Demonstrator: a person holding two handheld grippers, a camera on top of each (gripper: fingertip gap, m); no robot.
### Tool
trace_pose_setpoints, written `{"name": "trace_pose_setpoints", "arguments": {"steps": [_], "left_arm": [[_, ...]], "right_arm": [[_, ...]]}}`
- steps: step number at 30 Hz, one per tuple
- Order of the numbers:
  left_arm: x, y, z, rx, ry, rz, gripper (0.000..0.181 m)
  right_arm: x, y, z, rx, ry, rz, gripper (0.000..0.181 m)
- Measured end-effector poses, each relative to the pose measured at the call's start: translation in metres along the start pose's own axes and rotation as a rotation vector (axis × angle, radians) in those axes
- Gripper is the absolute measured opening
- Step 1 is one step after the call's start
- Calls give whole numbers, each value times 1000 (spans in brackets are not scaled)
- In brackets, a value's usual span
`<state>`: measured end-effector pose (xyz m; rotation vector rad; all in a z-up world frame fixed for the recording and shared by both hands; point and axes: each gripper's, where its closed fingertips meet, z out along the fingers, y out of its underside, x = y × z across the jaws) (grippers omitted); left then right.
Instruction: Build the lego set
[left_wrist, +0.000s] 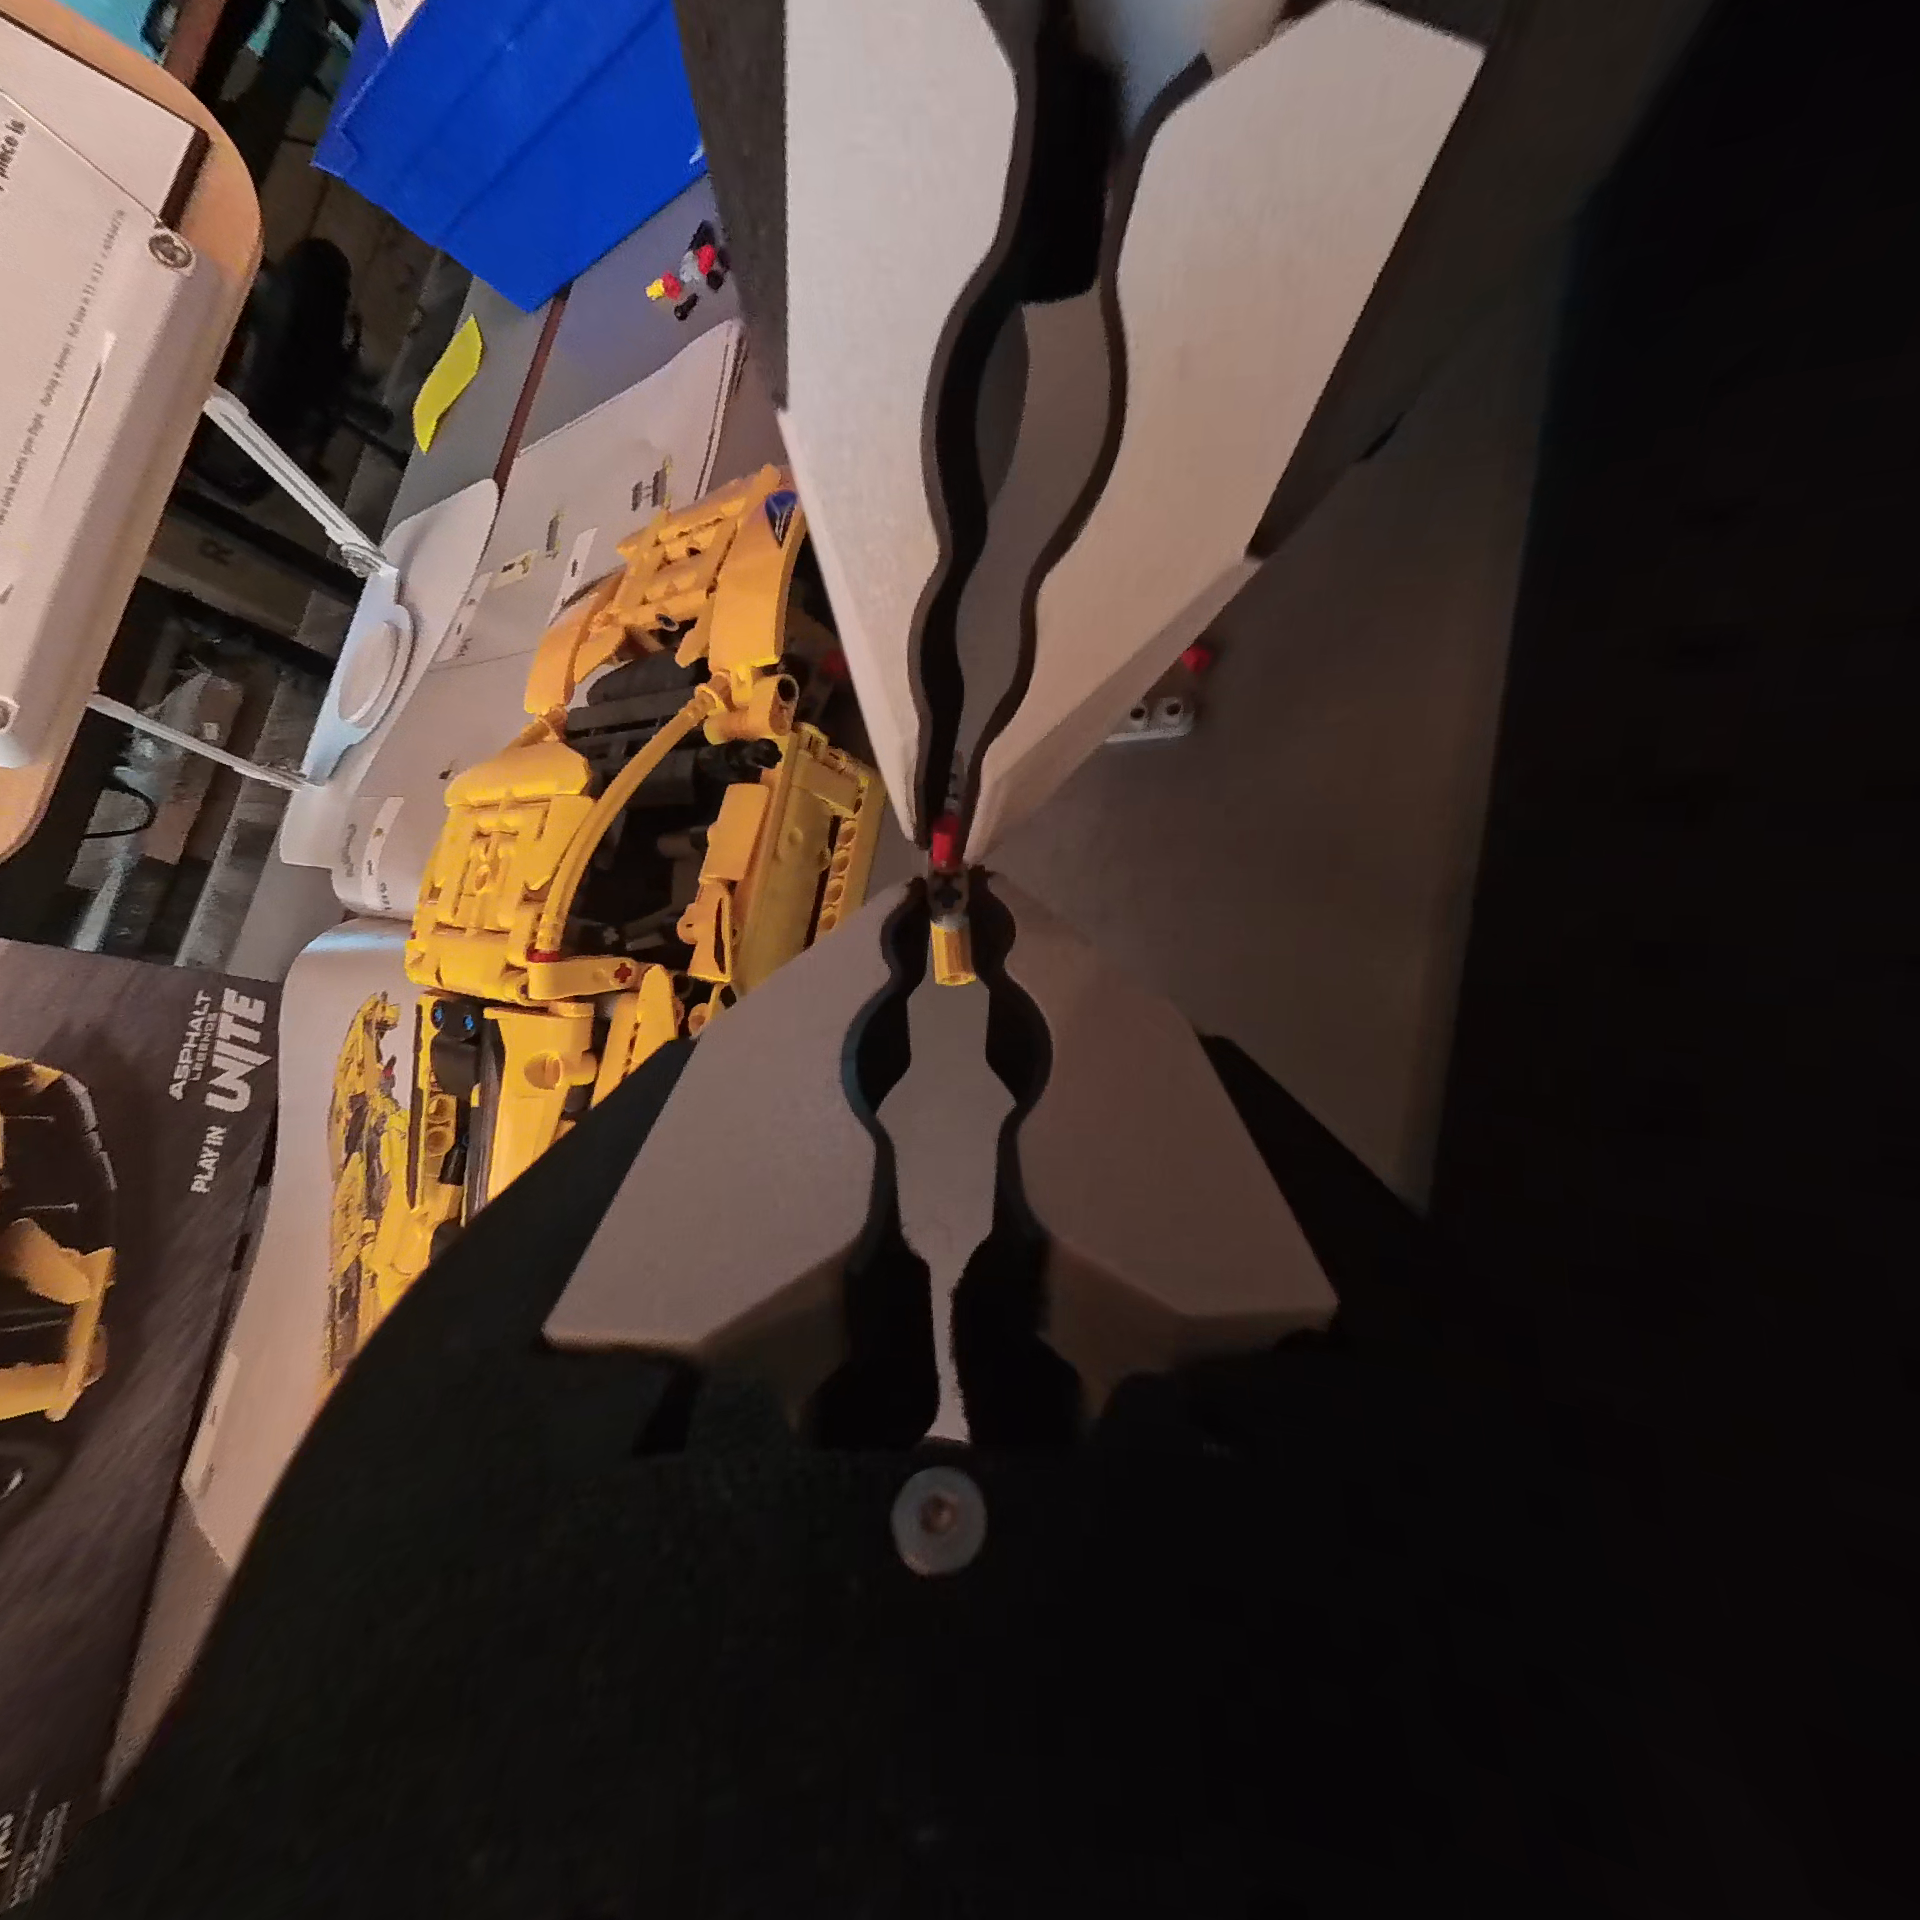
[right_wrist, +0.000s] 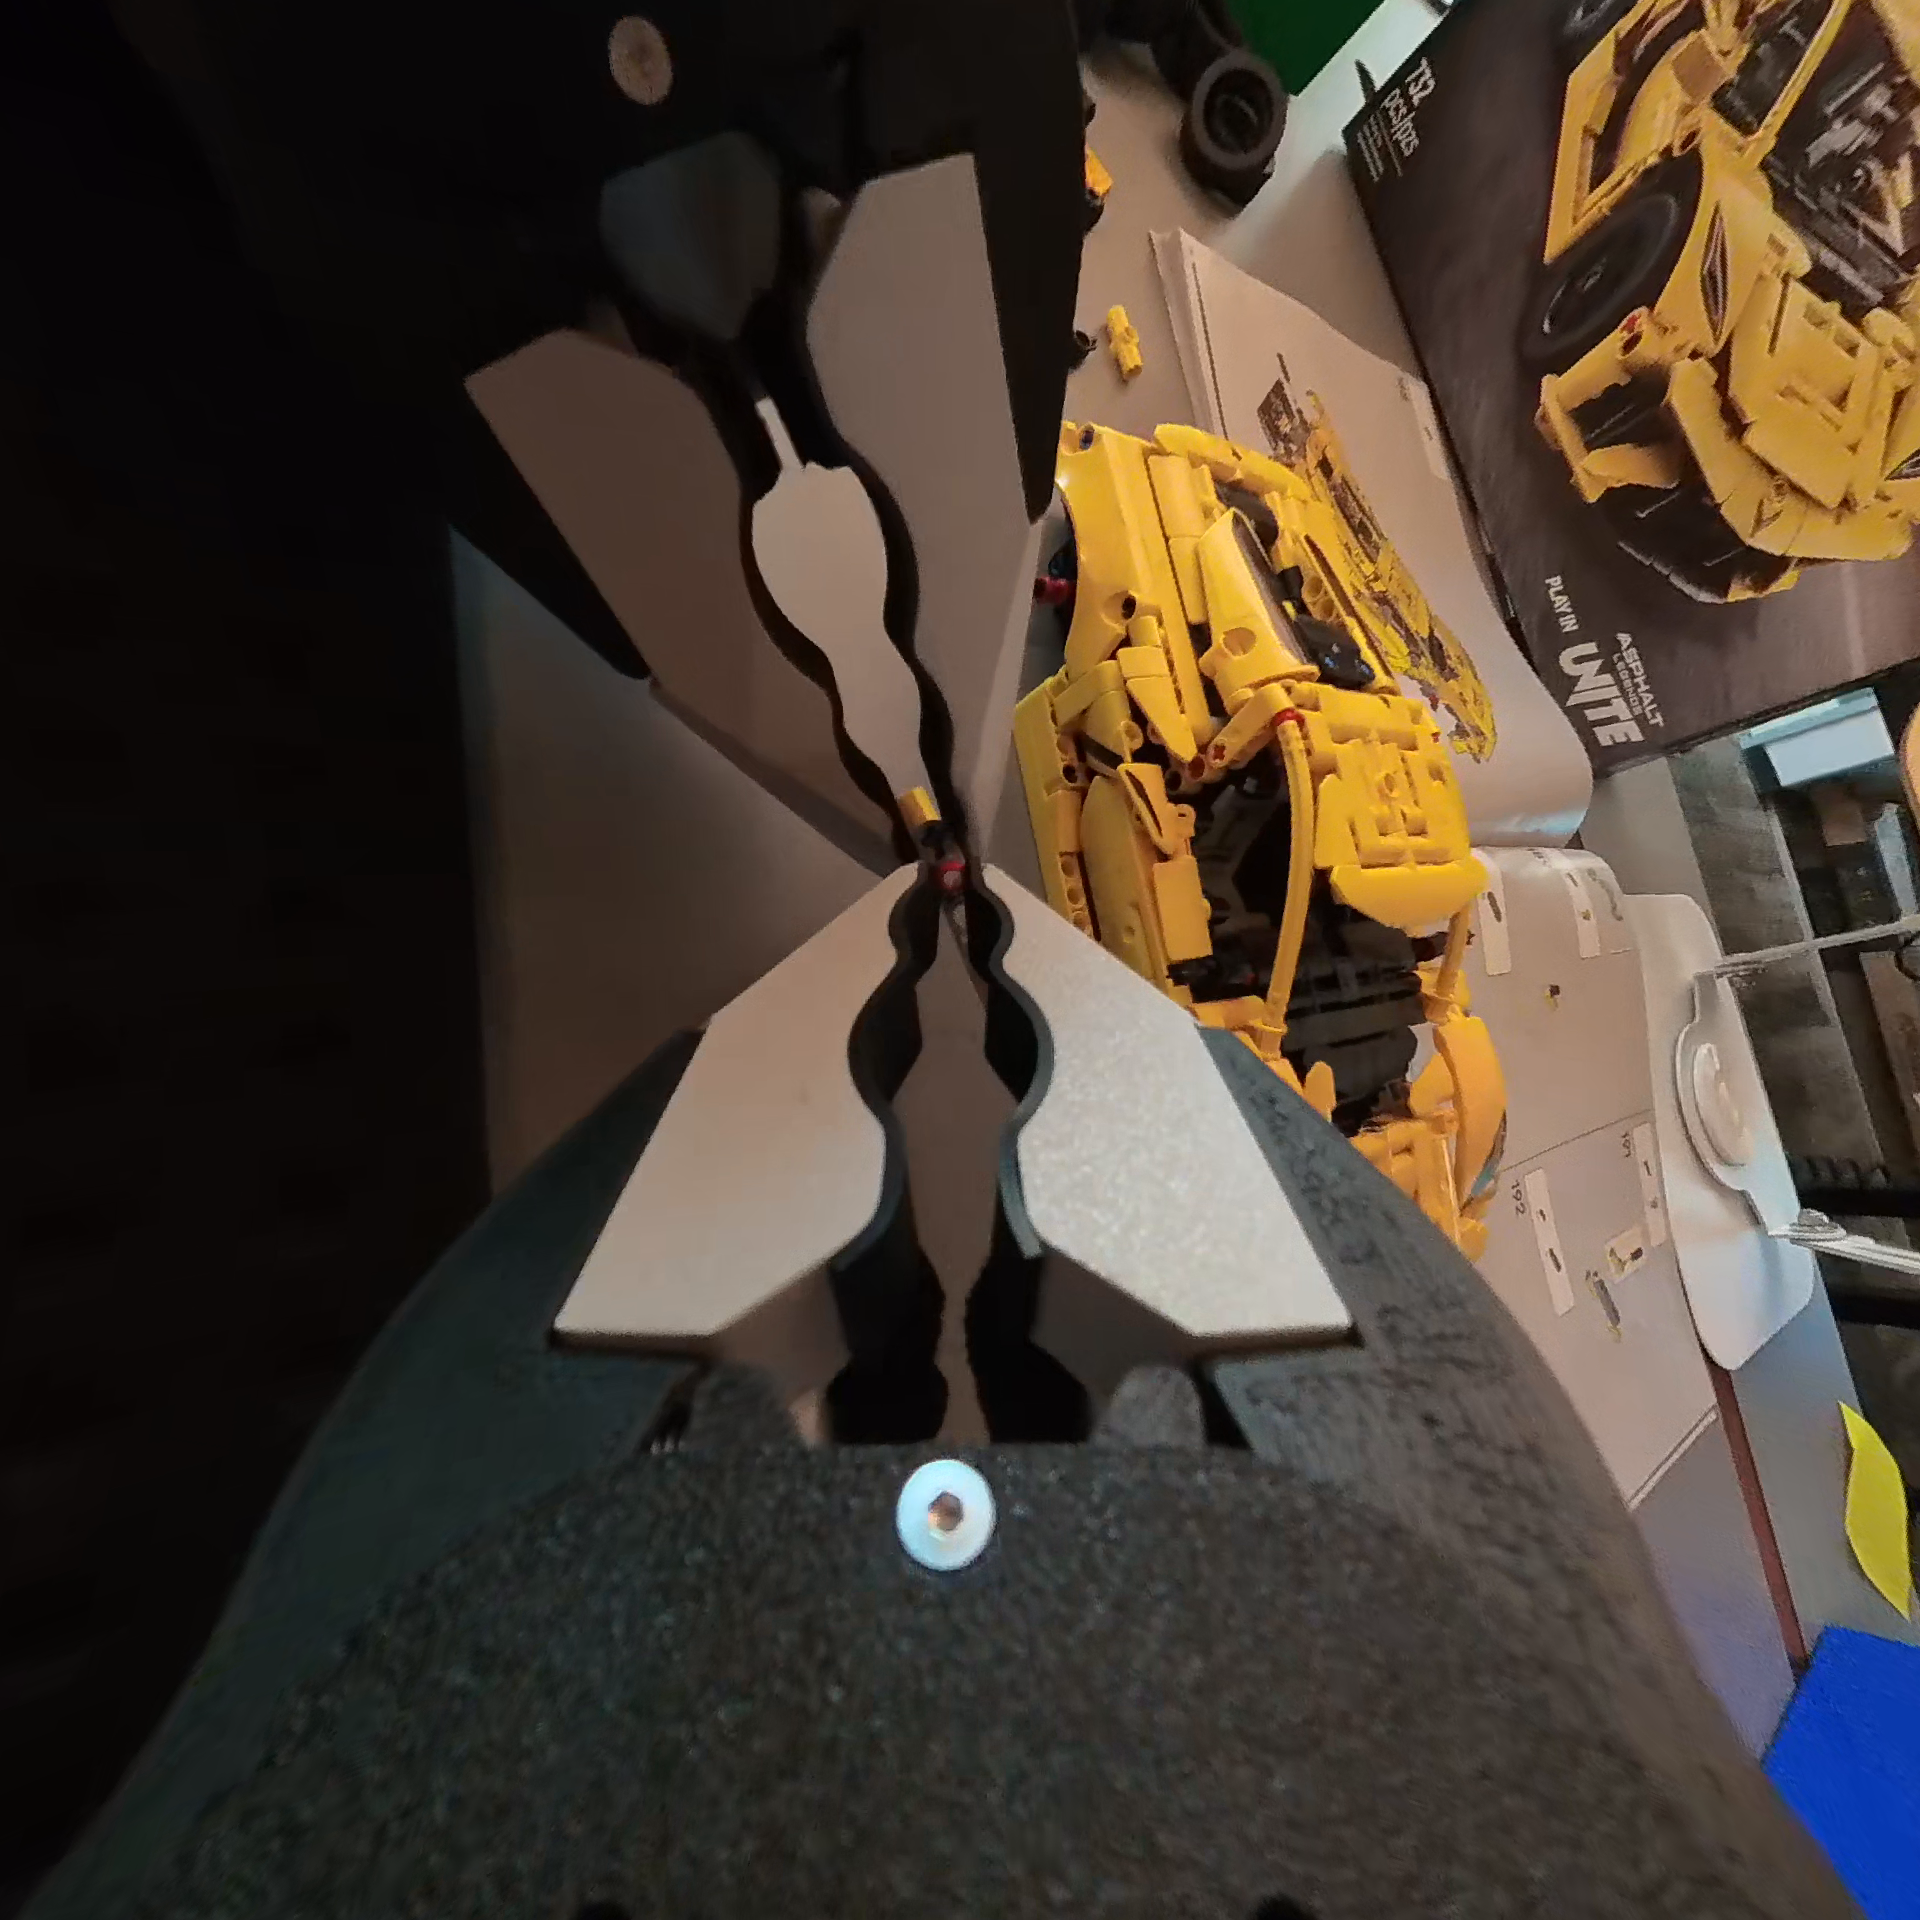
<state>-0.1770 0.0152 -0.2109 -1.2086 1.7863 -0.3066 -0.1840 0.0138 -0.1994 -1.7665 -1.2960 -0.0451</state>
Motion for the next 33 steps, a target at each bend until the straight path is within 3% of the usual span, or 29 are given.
{"name": "trace_pose_setpoints", "arguments": {"steps": [10, 16, 18, 21, 27, 33], "left_arm": [[2, 7, -1, -63, -55, 124, 6], [5, -3, -6, 4, -9, 38, 5], [-1, -8, -10, 57, -14, -4, 5], [4, -8, -9, 61, 18, -19, 6], [9, -8, -8, 55, 25, -1, 6], [-10, -10, -20, 115, -27, -113, 7]], "right_arm": [[-5, 1, 6, -104, -26, -125, 4], [-9, 14, 7, -100, -131, -24, 4], [-1, 6, 0, -34, -62, -46, 4], [-4, 8, -3, -7, -133, 23, 4], [-7, 11, -2, -51, -135, -57, 4], [1, 6, -10, 68, -190, 169, 4]]}}
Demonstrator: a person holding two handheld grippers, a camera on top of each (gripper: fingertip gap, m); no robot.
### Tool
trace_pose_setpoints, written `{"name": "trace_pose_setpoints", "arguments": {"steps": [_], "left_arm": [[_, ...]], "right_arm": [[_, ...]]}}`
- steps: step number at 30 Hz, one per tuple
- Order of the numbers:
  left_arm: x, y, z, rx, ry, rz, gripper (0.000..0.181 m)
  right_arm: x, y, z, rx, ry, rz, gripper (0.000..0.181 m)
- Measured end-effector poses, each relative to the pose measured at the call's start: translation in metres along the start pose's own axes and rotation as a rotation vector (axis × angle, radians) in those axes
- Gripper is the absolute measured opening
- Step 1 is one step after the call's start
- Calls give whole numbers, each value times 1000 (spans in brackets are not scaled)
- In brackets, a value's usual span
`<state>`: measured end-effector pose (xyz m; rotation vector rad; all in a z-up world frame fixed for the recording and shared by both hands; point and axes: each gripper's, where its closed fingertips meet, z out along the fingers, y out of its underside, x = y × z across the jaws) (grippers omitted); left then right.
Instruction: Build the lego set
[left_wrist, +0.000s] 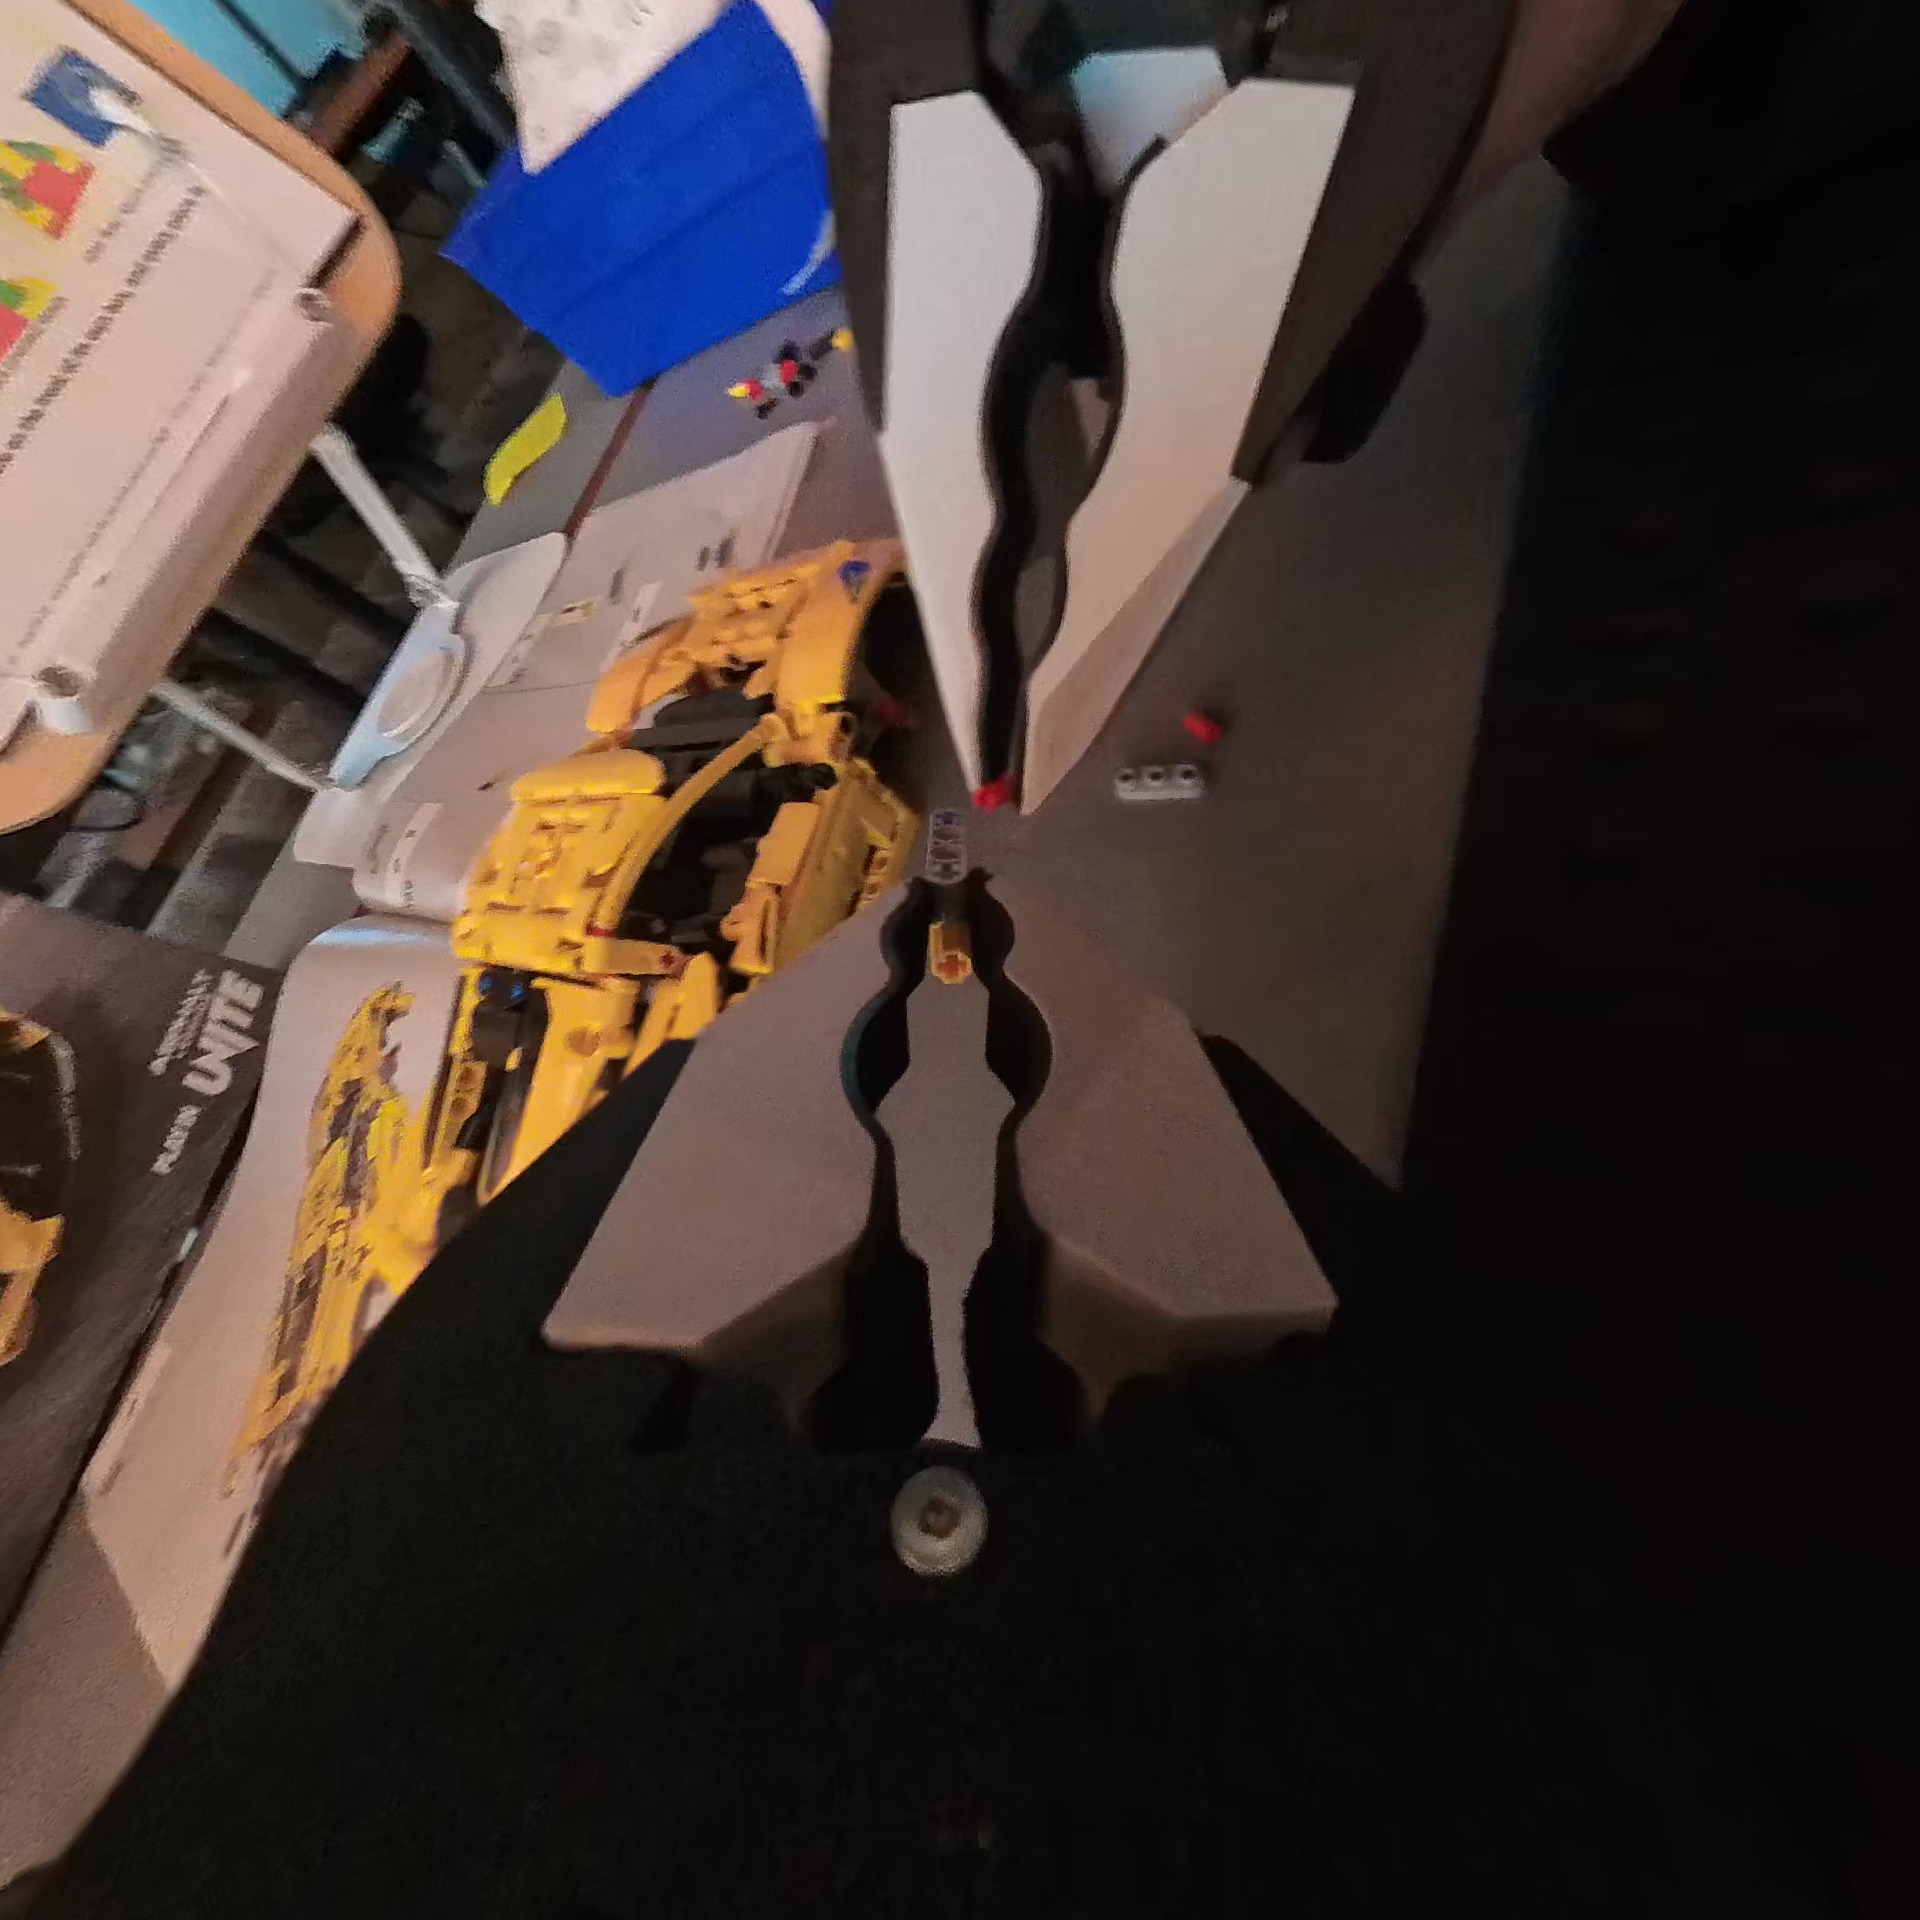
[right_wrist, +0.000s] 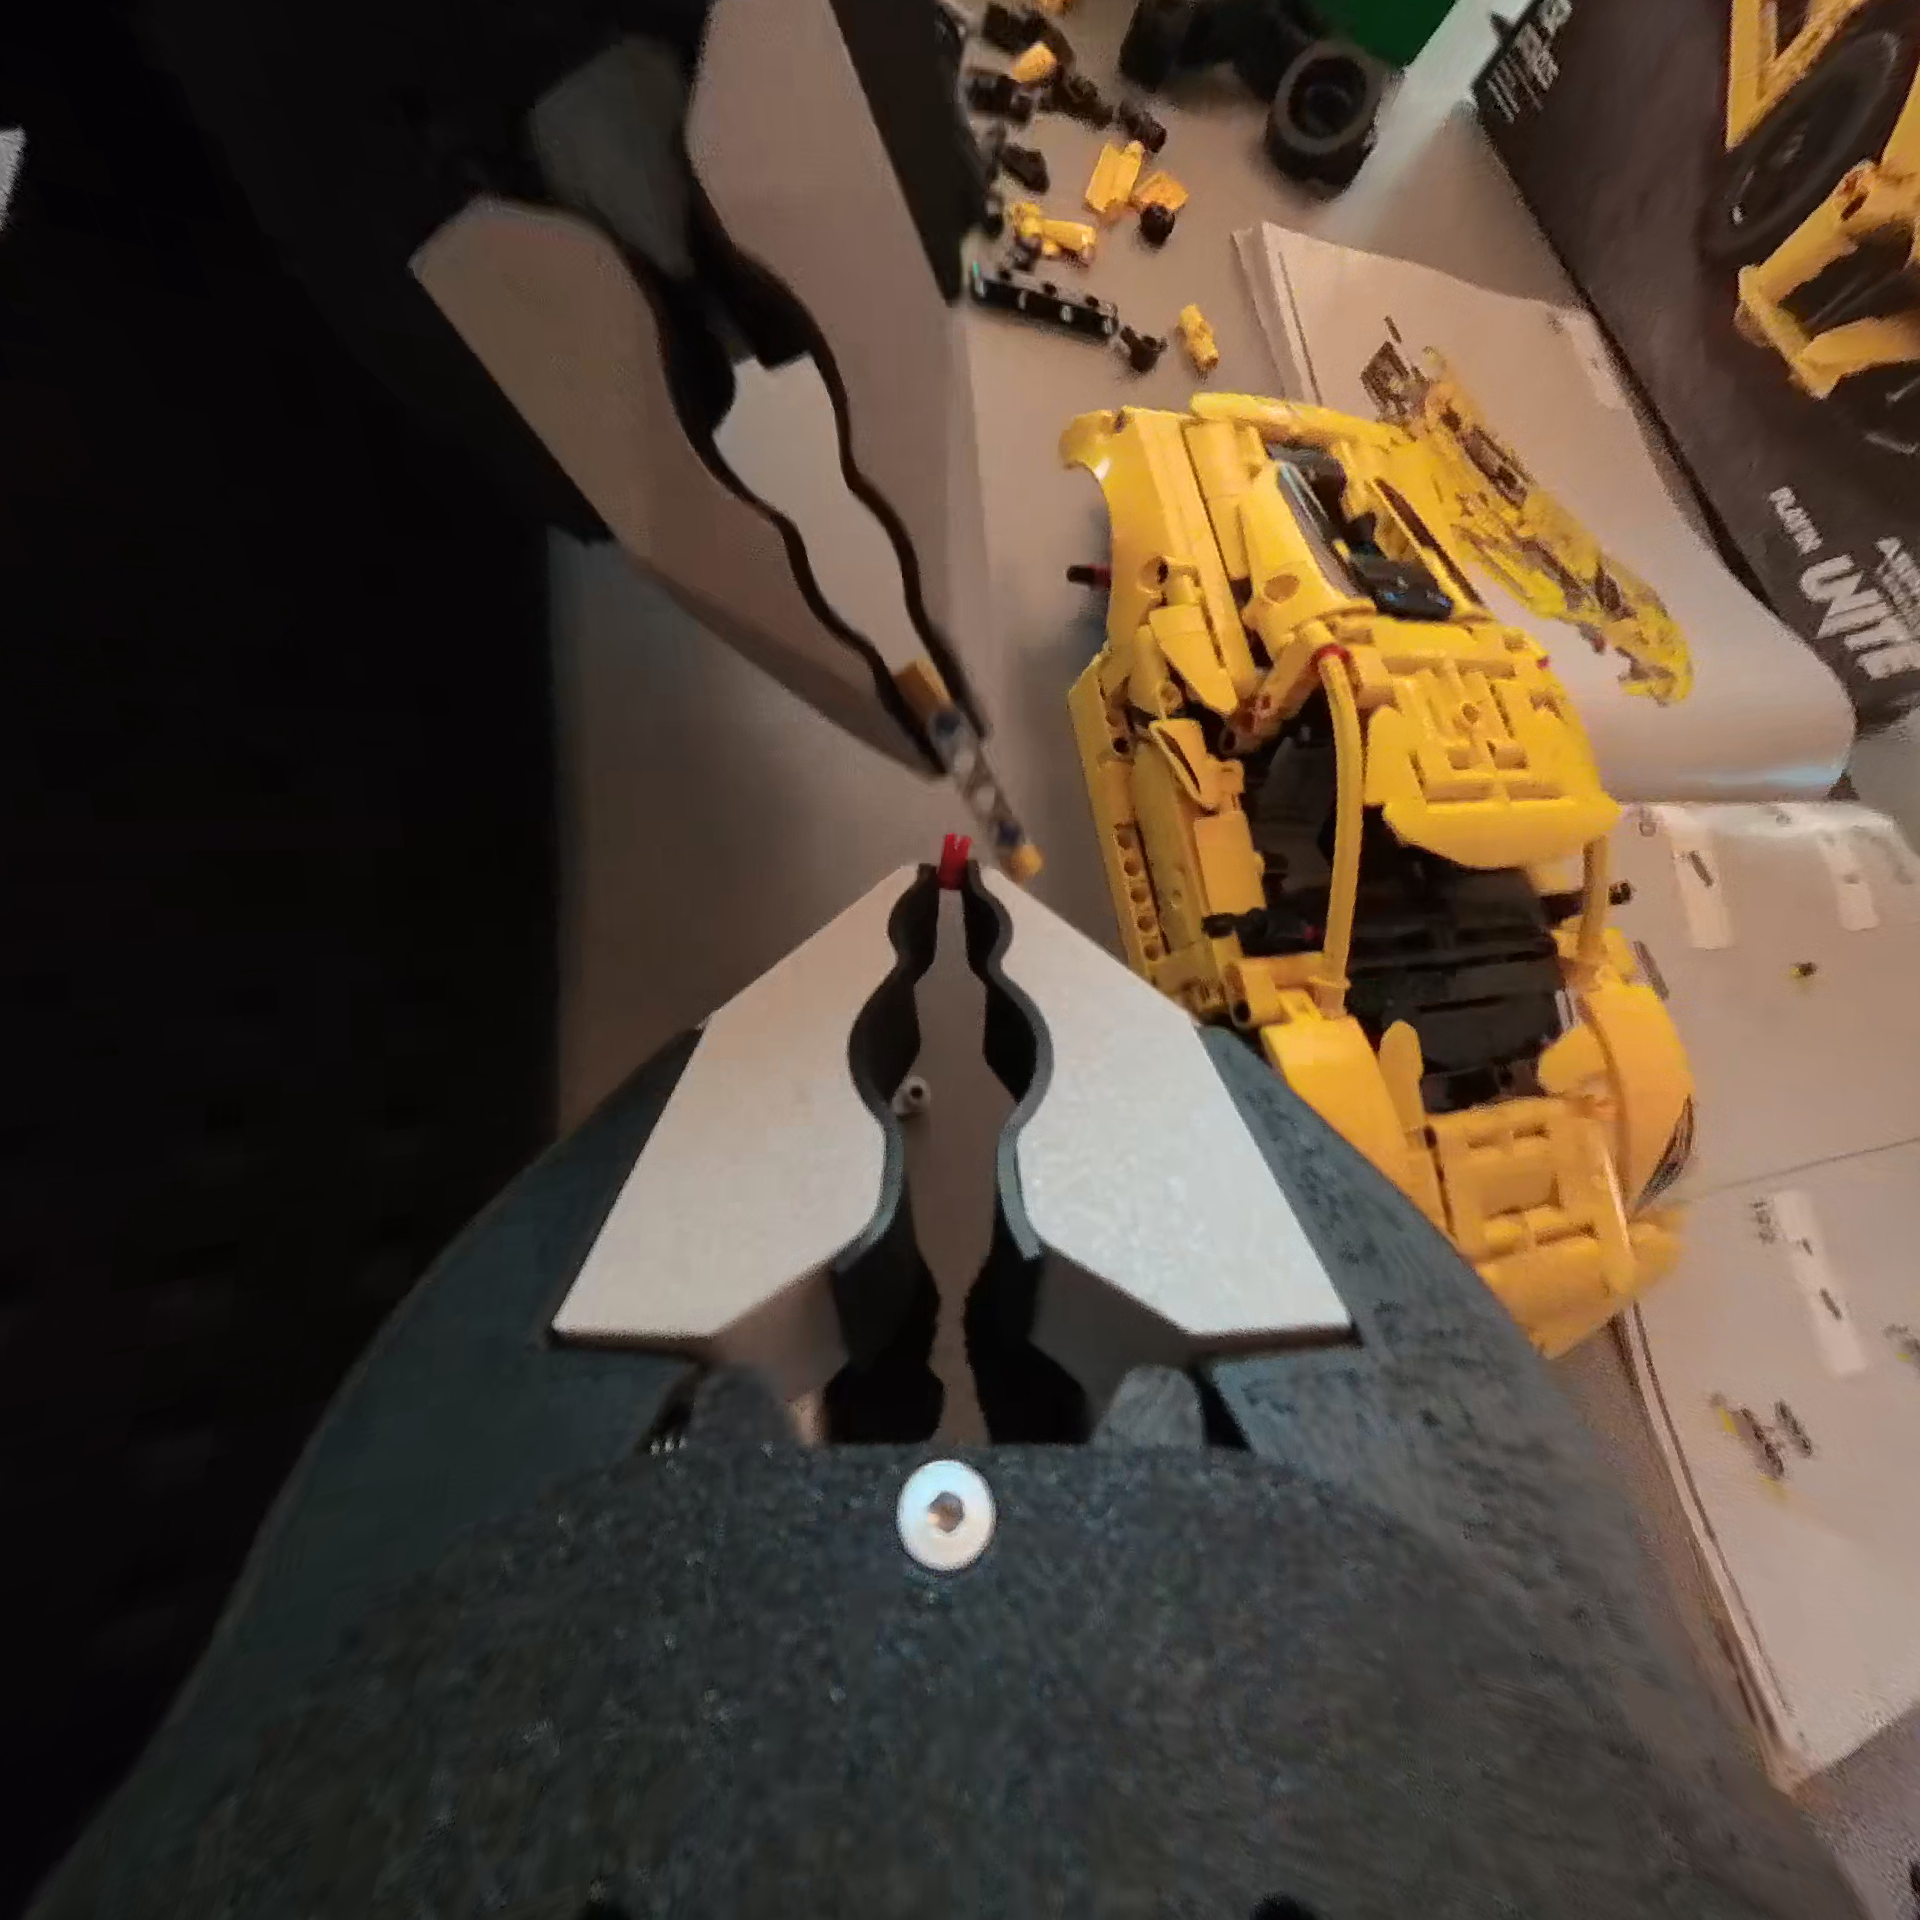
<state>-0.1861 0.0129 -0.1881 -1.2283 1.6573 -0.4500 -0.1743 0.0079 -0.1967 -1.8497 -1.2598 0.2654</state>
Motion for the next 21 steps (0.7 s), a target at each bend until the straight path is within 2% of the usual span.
{"name": "trace_pose_setpoints", "arguments": {"steps": [3, 11, 16, 18, 21], "left_arm": [[-3, -8, -3, 42, -14, -39, 6], [-15, -20, -10, 109, -76, -63, 7], [-18, -14, -8, 52, -141, 24, 6], [-19, -17, -8, 60, -148, 18, 6], [-18, -20, -9, 80, -133, -1, 6]], "right_arm": [[0, 3, 1, 11, -10, 29, 4], [-6, -32, -4, 240, -147, 326, 4], [-7, -36, -5, 320, -276, 565, 4], [-6, -24, 4, 223, -213, 503, 4], [-9, -27, 9, 192, -147, 402, 4]]}}
